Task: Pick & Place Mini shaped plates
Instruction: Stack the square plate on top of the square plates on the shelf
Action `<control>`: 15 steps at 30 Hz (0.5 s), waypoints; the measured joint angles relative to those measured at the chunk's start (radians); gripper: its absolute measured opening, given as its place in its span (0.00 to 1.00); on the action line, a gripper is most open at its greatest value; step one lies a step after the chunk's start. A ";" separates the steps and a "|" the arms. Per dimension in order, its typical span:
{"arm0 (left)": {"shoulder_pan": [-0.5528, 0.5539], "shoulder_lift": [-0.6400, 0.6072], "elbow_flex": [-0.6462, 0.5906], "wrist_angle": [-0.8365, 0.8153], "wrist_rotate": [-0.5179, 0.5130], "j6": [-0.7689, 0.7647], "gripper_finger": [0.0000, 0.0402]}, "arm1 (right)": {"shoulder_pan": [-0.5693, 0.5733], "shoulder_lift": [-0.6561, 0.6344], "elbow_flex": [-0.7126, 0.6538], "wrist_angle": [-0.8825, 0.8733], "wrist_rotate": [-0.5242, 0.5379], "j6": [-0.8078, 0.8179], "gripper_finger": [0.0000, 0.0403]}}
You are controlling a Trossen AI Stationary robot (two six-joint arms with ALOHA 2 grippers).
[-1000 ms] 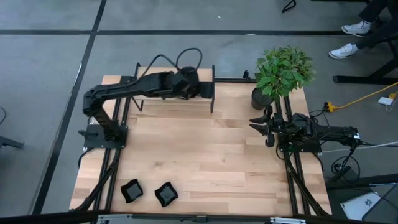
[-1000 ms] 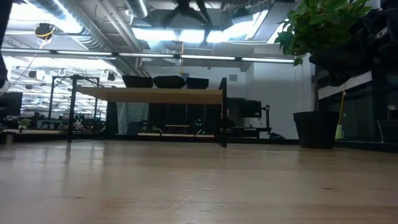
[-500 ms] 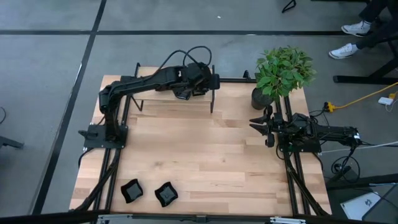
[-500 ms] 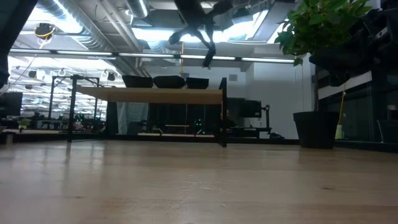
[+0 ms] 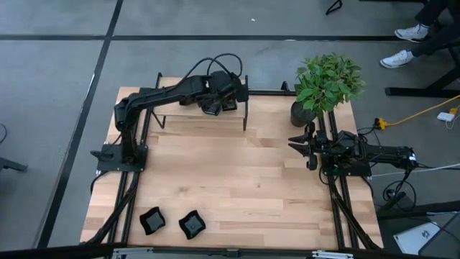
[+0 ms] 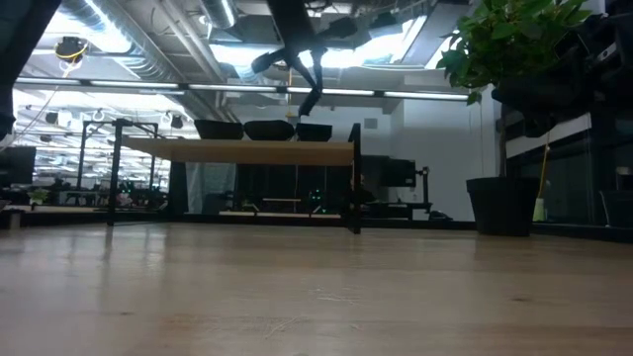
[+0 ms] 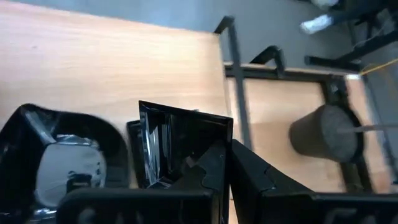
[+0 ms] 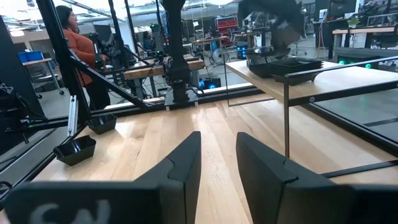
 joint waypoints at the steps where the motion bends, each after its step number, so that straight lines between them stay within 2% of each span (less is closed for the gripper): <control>1: 0.004 0.002 0.000 -0.010 0.005 0.002 0.03 | 0.000 0.000 0.000 0.000 0.000 0.000 0.26; 8: 0.017 0.016 -0.001 -0.004 0.020 0.003 0.03 | 0.000 0.000 0.000 0.000 0.000 0.000 0.26; 15: 0.011 0.046 -0.001 -0.024 0.016 -0.084 0.03 | 0.000 0.000 0.000 0.000 0.000 0.000 0.26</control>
